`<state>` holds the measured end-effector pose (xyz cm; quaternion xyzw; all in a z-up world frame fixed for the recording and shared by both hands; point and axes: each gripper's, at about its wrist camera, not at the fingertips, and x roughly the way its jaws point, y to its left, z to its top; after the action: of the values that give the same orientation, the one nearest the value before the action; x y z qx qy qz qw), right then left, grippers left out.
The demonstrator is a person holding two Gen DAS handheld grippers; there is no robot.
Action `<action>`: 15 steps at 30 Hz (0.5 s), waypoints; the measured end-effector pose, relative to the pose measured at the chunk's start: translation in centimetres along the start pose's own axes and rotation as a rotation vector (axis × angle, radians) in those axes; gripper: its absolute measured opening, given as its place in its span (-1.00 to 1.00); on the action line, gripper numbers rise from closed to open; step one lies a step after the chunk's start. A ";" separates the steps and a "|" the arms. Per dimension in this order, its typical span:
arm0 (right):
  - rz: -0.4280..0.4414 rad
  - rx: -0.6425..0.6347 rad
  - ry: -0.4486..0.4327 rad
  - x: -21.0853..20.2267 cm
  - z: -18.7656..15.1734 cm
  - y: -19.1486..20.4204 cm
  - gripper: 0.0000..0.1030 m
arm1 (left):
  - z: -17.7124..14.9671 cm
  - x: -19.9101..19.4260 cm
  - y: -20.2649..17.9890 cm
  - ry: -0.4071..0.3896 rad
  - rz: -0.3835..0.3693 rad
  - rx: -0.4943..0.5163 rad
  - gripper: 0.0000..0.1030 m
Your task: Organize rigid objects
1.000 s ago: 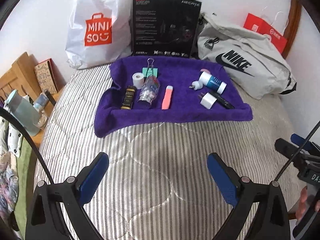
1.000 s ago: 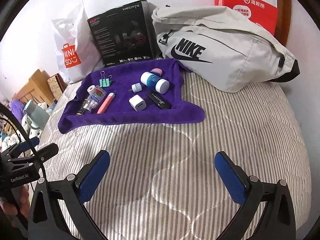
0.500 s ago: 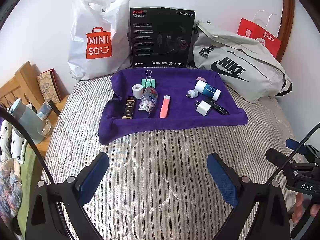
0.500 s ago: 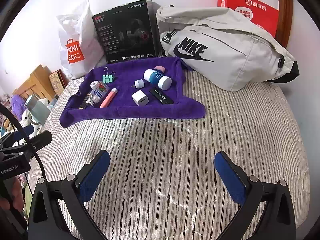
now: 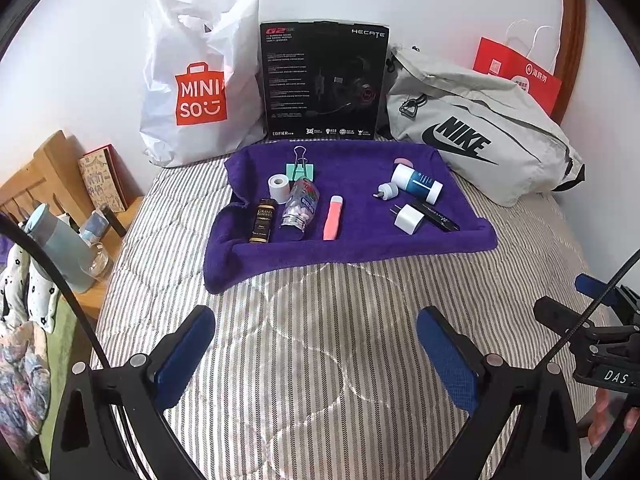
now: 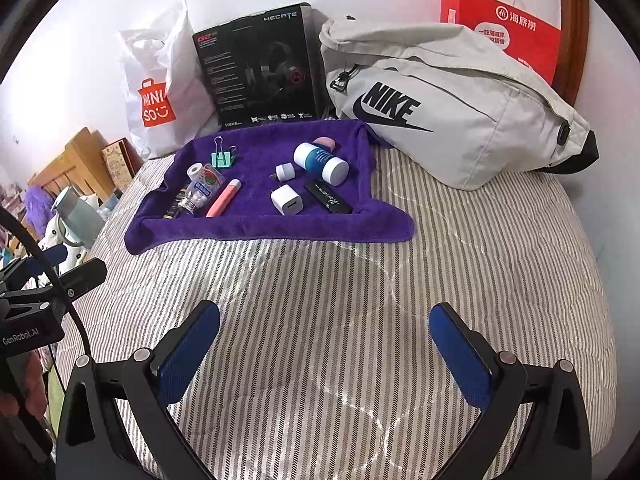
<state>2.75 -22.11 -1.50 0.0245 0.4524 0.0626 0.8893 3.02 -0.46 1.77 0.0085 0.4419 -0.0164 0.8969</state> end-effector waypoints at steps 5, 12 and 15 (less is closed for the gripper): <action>0.002 -0.002 -0.008 -0.2 0.1 0.0 1.00 | 0.1 -0.4 0.0 -0.011 -0.005 -0.003 0.98; 0.031 0.001 -0.013 -0.5 0.2 0.1 1.00 | 0.1 -0.4 -0.1 -0.009 -0.001 -0.005 0.98; 0.022 0.000 -0.013 -0.5 0.2 0.0 1.00 | 0.1 -0.4 0.1 -0.009 -0.007 -0.003 0.98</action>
<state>2.62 -22.15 -1.00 0.0298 0.4463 0.0722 0.8914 2.81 -0.38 2.16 0.0058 0.4381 -0.0188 0.8987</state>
